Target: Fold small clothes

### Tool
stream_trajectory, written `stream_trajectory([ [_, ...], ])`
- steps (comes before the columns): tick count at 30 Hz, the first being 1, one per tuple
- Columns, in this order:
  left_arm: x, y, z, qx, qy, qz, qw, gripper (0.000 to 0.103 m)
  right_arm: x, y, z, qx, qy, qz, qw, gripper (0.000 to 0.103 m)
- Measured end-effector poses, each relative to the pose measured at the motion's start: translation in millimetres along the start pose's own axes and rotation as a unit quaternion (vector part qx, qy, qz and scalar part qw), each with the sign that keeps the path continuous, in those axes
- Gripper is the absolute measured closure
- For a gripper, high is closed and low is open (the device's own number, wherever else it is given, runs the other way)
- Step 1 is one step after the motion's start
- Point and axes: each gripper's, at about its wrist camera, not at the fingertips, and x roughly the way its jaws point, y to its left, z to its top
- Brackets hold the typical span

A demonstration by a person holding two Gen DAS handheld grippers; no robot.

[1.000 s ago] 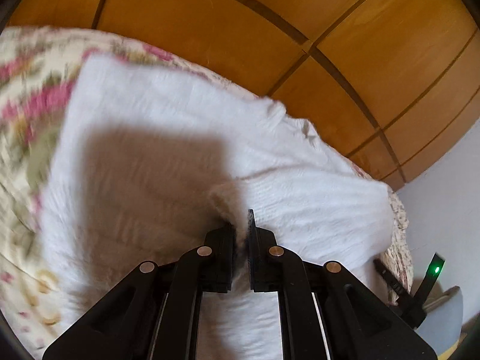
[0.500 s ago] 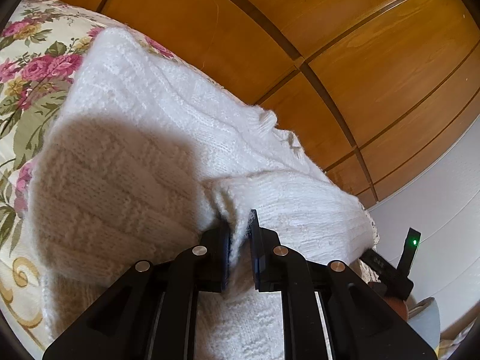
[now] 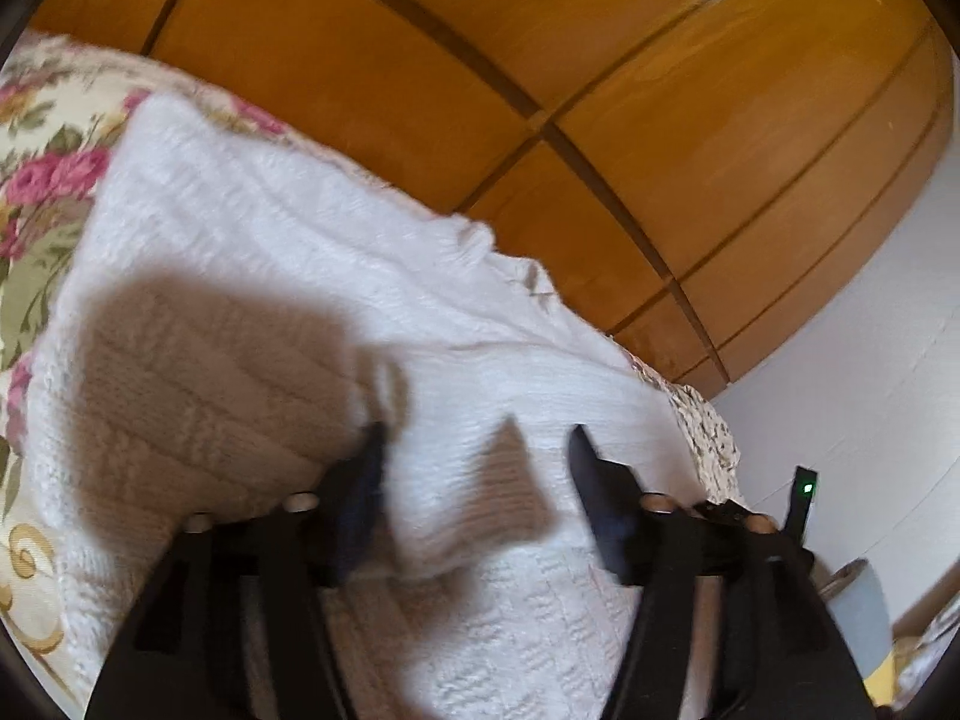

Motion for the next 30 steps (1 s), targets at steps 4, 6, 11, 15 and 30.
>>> stream_trajectory([
  [4, -2, 0, 0, 0.001, -0.011, 0.013, 0.9999, 0.038, -29, -5, -4, -0.003, -0.031, -0.022, 0.999, 0.025],
  [6, -7, -1, -1, 0.002, -0.025, 0.031, 0.9992, 0.038, -42, 0, -1, 0.002, -0.058, -0.01, 0.998, 0.022],
  [11, -20, 1, -3, -0.003, -0.058, 0.062, 0.9964, 0.025, -34, 48, 18, -0.051, -0.07, 0.033, 0.996, 0.017],
  [15, -19, 5, -2, -0.009, -0.055, 0.066, 0.9963, 0.025, -1, 81, 33, -0.09, -0.051, 0.008, 0.995, 0.017],
  [30, 0, -2, -1, 0.011, -0.02, 0.096, 0.9951, 0.017, 4, 40, 29, -0.07, -0.069, -0.031, 0.995, 0.013],
])
